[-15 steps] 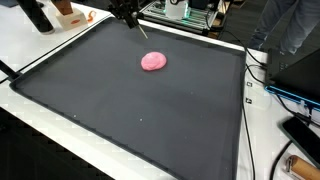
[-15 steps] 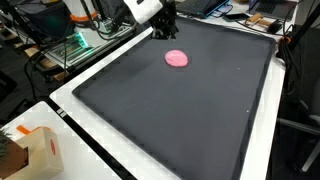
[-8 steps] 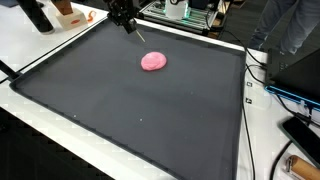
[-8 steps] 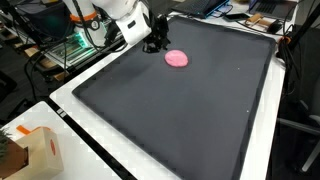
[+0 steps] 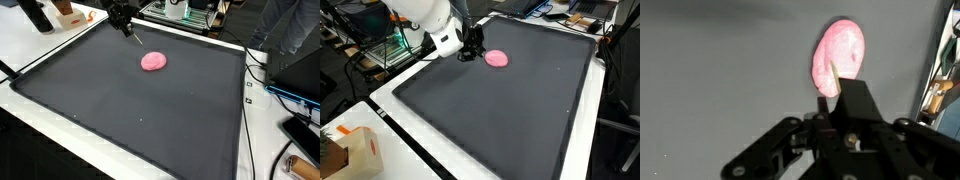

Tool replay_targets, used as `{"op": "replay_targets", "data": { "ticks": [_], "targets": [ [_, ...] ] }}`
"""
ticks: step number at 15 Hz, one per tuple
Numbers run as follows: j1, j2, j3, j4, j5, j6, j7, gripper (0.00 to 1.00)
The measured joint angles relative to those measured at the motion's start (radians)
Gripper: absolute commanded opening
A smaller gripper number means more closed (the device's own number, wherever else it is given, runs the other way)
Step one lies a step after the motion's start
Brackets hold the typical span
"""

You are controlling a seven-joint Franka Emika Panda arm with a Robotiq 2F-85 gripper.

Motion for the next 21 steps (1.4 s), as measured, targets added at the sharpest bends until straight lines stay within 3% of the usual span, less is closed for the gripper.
{"op": "replay_targets", "data": {
  "ticks": [21],
  "targets": [
    [-0.001,0.025,0.019,0.023,-0.009,0.052,0.011,0.06]
  ]
}}
